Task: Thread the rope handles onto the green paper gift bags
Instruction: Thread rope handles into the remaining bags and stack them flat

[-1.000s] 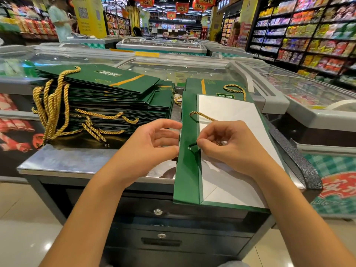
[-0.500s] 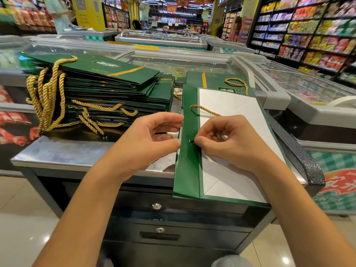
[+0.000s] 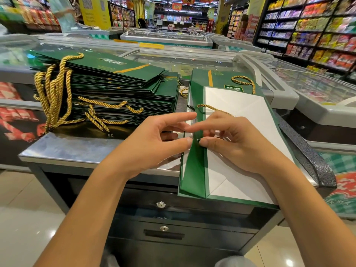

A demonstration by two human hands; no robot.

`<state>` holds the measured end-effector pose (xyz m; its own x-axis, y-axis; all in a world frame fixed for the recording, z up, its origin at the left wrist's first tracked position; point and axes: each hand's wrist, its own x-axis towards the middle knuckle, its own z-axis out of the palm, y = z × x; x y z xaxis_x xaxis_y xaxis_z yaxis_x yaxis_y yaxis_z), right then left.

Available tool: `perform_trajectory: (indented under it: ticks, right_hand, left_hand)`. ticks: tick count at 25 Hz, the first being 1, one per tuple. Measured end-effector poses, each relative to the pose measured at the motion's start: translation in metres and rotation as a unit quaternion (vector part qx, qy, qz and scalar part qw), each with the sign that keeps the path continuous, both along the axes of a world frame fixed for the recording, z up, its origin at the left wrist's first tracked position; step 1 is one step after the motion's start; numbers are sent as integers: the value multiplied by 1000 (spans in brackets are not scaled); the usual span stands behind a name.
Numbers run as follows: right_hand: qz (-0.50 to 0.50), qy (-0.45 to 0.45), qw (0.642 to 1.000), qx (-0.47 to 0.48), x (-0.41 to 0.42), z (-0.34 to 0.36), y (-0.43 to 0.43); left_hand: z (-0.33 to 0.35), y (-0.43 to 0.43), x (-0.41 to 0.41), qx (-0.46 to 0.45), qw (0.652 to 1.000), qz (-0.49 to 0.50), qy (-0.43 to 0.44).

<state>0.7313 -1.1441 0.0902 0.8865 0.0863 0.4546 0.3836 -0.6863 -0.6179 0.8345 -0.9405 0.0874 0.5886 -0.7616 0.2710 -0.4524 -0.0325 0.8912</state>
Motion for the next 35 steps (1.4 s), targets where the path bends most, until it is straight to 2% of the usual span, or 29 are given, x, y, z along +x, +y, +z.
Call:
perform_trajectory:
  ticks: [11, 15, 18, 19, 21, 23, 26, 29, 35]
  right_hand:
    - [6, -10, 1000, 3, -1, 2, 2]
    - [7, -8, 1000, 14, -1, 2, 4]
    - [-10, -17, 1000, 9, -2, 0, 6]
    - [-16, -22, 1000, 3, -2, 0, 7]
    - [-23, -29, 999, -1, -3, 0, 9]
    - [-27, -36, 999, -6, -4, 0, 10]
    - [-26, -44, 999, -9, -4, 0, 9]
    - [-21, -24, 999, 20, -6, 2, 12]
    - [-37, -36, 997, 51, -6, 3, 9]
  left_hand:
    - [-5, -3, -1, 13, 1000, 25, 0]
    - [-7, -4, -2, -4, 998, 34, -55]
    - [-7, -4, -4, -15, 997, 63, -48]
    - [-6, -4, -4, -26, 996, 81, -12]
    - [-3, -4, -4, -82, 985, 99, 113]
    - [2, -4, -2, -160, 954, 102, 233]
    - [8, -2, 0, -212, 919, 93, 318]
    - [8, -2, 2, -170, 932, 79, 310]
    - [9, -5, 5, -42, 977, 61, 201]
